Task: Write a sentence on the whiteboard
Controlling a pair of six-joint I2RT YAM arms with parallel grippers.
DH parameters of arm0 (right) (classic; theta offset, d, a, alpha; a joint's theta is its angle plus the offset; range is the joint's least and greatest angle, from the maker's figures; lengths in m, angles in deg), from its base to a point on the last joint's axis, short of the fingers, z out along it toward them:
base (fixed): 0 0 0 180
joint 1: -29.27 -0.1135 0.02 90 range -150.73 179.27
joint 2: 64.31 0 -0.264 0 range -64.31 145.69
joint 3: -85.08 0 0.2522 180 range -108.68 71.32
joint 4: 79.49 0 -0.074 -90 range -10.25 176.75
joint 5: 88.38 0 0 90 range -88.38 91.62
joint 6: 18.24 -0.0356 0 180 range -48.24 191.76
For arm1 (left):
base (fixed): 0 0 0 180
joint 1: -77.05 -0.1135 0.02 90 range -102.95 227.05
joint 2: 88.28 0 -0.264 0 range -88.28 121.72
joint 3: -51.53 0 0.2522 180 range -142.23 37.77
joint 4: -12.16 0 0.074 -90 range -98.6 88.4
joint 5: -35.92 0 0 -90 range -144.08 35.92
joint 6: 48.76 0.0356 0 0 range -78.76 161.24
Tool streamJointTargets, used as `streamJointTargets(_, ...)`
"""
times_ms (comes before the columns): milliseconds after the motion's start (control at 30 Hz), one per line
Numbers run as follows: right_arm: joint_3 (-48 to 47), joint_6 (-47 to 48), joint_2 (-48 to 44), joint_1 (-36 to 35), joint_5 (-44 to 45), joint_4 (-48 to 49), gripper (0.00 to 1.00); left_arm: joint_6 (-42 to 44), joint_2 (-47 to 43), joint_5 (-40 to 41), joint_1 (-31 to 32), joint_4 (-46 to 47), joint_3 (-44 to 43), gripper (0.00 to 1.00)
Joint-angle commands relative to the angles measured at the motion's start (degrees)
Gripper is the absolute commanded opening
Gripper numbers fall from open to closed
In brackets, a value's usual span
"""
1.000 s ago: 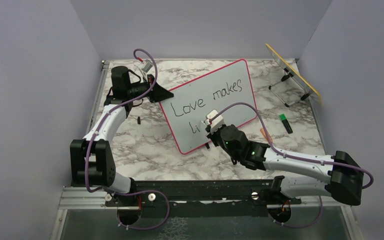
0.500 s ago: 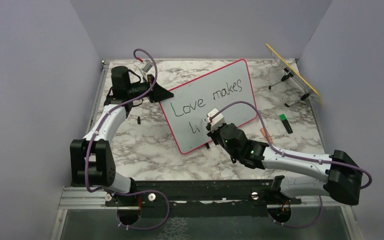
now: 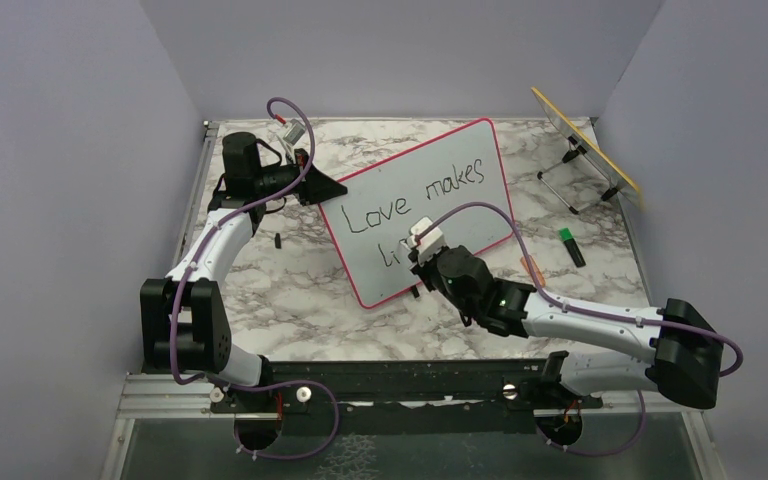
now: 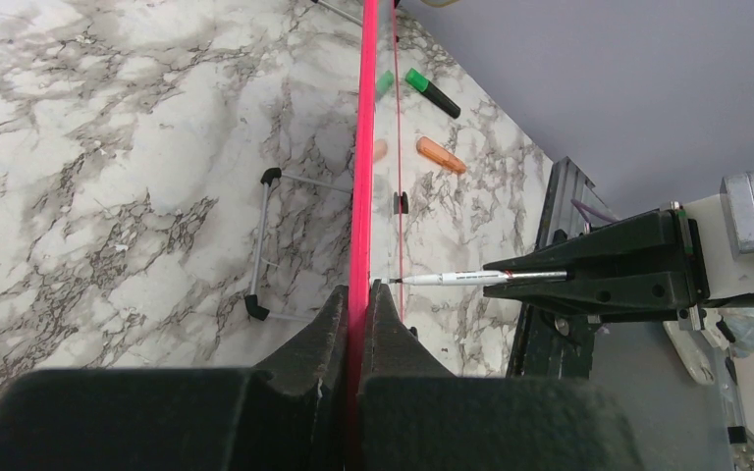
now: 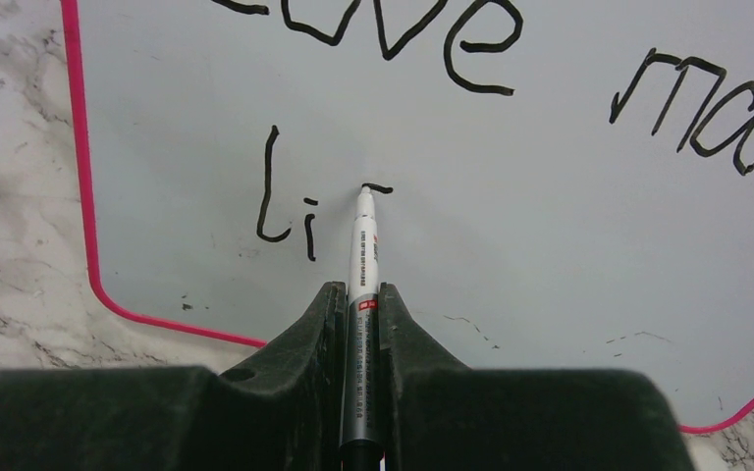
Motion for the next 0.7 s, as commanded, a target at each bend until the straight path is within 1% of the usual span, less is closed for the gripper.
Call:
streamJointTargets(0, -1.91, 0.17, 0.81, 0.37, -3.34, -3.50, 0.01, 3.87, 2.17, 5.54, 0.17, -4.78, 0.95, 0.00)
streamJointTargets(367, -1.94, -0.64, -0.04, 0.37, -4.18, -9.29, 0.01, 3.88, 2.22, 5.55, 0.18, -4.78, 0.87, 0.00)
streamJointTargets(667, -2.52, -0.20, 0.62, 0.37, -7.81, -14.89, 0.01, 3.82, 2.17, 5.54, 0.15, -4.78, 0.86, 0.00)
